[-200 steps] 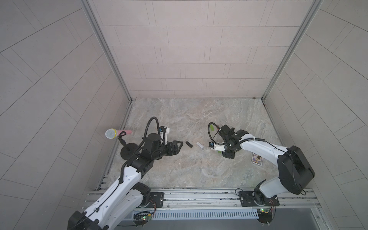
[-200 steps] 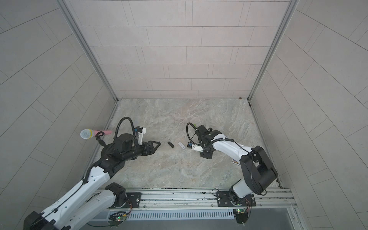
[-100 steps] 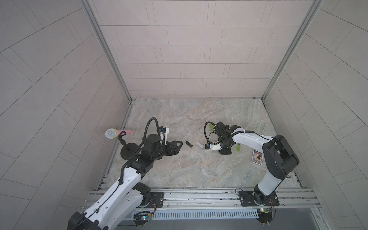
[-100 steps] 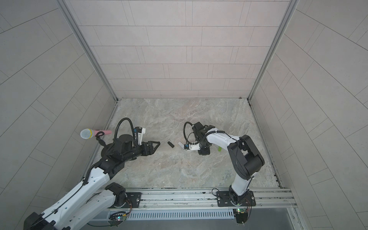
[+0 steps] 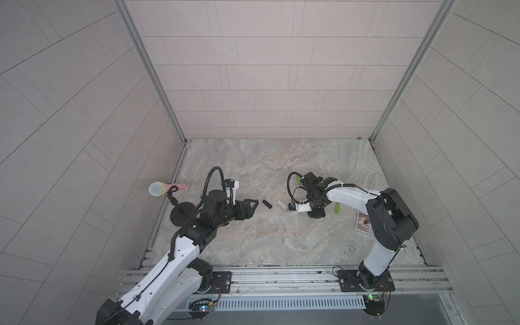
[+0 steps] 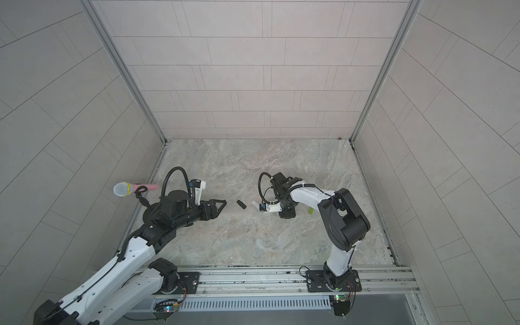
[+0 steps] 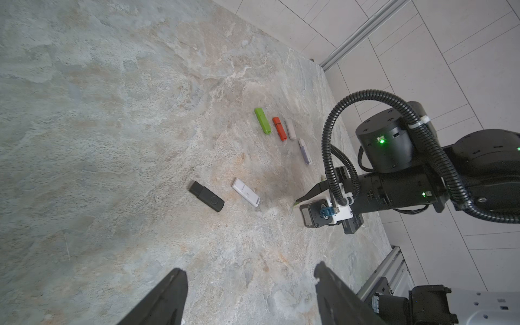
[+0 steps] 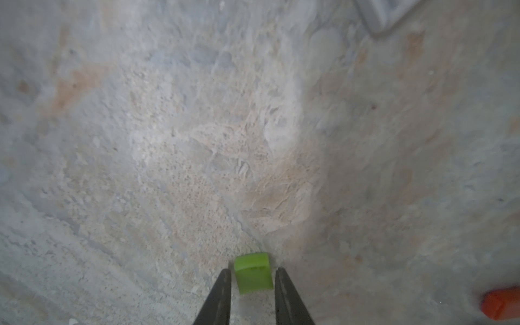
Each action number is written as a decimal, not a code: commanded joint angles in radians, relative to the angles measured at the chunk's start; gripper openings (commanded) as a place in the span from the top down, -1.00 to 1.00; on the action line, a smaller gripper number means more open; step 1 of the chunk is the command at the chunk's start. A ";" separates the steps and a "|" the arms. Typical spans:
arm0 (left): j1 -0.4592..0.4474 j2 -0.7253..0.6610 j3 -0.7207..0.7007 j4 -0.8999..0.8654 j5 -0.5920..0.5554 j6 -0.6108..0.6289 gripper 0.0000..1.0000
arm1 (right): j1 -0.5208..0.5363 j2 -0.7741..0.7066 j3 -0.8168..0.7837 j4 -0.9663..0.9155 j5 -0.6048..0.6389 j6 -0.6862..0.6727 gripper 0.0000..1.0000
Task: Close the usb drive cover
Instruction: Pick up the cover from the center of the board.
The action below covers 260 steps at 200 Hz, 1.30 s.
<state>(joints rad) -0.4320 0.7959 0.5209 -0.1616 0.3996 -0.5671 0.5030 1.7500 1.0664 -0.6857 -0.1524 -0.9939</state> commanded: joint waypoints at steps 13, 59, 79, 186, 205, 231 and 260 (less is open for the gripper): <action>0.010 0.000 -0.009 0.027 0.001 0.014 -0.57 | -0.008 0.015 -0.016 -0.016 -0.011 -0.011 0.41; 0.009 0.011 -0.007 0.031 0.011 0.013 -0.57 | -0.029 0.018 -0.030 -0.018 -0.012 0.043 0.43; 0.009 0.014 -0.008 0.033 0.013 0.012 -0.57 | -0.037 0.008 -0.046 -0.016 -0.027 0.041 0.45; 0.009 0.029 -0.006 0.042 0.025 0.010 -0.57 | -0.025 0.046 -0.009 -0.046 -0.079 0.059 0.53; 0.009 0.029 -0.007 0.042 0.025 0.010 -0.56 | -0.021 0.050 -0.004 -0.046 -0.080 0.071 0.55; 0.009 0.034 -0.007 0.043 0.025 0.009 -0.56 | -0.017 0.042 0.006 -0.046 -0.093 0.088 0.60; 0.009 0.044 -0.009 0.046 0.029 0.006 -0.56 | -0.015 -0.011 0.011 -0.029 -0.153 0.131 0.61</action>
<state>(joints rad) -0.4274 0.8333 0.5209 -0.1444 0.4225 -0.5678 0.4763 1.7618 1.0733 -0.7029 -0.2249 -0.9001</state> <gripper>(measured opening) 0.783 0.208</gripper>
